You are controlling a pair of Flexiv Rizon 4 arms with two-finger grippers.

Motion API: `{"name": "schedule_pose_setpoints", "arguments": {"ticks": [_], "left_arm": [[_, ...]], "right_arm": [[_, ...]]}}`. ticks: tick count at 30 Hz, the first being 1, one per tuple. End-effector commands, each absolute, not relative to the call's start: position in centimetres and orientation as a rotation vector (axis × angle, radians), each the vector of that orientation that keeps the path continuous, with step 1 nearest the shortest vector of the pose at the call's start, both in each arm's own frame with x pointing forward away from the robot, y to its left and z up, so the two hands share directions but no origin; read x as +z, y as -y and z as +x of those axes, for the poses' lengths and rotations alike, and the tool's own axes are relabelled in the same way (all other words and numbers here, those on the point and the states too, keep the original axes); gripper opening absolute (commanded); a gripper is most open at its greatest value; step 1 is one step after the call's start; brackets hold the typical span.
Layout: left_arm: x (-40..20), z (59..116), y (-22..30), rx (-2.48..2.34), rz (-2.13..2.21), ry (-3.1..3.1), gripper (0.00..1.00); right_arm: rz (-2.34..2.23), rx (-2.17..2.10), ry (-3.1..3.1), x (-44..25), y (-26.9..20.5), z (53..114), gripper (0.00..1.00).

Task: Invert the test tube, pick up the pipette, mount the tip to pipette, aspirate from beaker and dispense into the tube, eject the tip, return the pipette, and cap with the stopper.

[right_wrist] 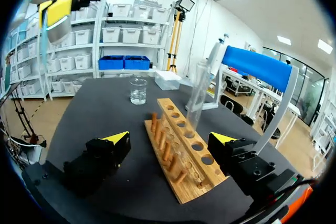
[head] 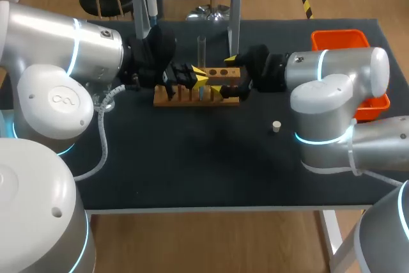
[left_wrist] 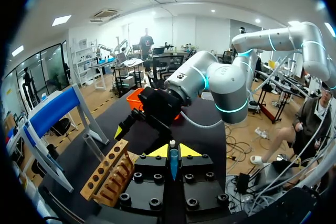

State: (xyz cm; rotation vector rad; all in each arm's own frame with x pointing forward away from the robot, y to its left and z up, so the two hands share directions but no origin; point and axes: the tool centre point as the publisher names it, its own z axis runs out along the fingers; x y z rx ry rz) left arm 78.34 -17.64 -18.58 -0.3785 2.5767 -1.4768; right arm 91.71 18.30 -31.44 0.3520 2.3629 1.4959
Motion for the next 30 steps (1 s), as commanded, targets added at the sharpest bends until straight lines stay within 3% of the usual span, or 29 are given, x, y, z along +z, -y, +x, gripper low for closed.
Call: {"name": "schedule_pose_setpoints", "arguments": {"ticks": [1,30], "left_arm": [[-18.5,78.3,17.6,-1.476,-0.378,-2.581,0.0],[-18.5,78.3,17.6,-1.476,-0.378,-2.581,0.0]], "right_arm": [[0.26,1.676,-2.341,-28.7,-14.2,89.6,1.0],[-0.019,2.154,-2.317,-23.2,-15.9,80.9,1.0]]}}
